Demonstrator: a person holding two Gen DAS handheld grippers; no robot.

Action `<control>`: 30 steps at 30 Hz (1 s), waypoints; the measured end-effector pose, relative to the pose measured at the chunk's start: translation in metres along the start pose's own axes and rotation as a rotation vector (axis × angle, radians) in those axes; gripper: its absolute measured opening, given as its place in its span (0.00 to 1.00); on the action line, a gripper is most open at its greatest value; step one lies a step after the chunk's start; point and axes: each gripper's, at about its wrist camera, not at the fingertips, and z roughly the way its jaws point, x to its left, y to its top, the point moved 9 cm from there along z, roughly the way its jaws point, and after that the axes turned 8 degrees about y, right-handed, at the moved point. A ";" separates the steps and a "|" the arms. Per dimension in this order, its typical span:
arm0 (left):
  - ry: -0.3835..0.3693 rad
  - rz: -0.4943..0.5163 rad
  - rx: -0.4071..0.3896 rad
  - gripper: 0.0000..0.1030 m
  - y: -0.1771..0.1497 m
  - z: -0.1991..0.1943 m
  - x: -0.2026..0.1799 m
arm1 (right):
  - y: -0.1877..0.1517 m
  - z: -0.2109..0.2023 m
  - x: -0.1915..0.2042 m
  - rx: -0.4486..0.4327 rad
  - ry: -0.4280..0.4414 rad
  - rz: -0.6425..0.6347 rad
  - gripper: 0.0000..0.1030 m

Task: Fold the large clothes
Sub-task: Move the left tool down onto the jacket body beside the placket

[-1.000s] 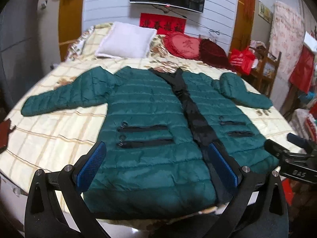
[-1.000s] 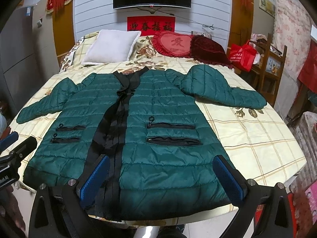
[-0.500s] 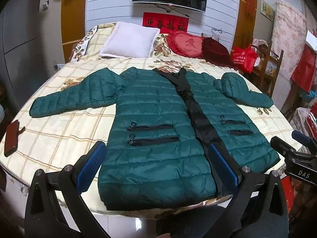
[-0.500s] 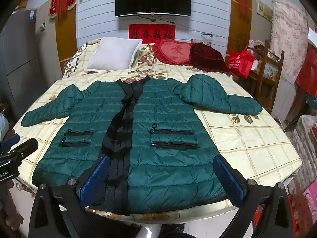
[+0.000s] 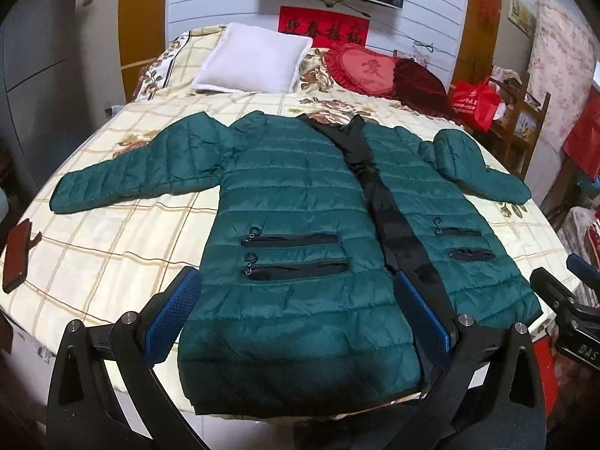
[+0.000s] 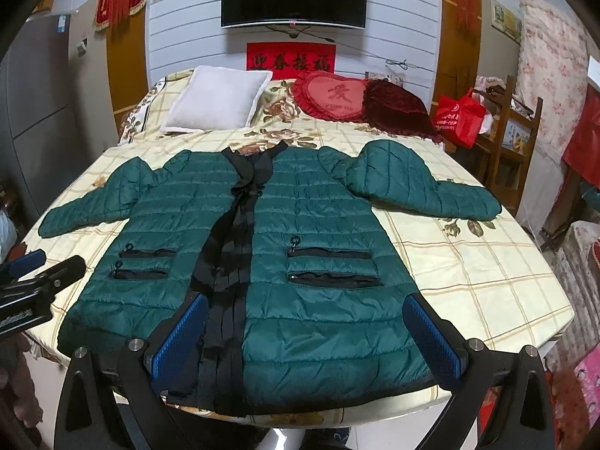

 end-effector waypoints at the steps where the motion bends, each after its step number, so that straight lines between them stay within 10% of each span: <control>1: 0.001 0.000 0.002 1.00 0.000 0.002 0.000 | 0.001 0.000 0.000 -0.007 0.002 0.001 1.00; 30: 0.063 0.008 0.064 1.00 0.023 0.073 0.009 | 0.042 0.069 -0.012 -0.056 -0.036 -0.030 1.00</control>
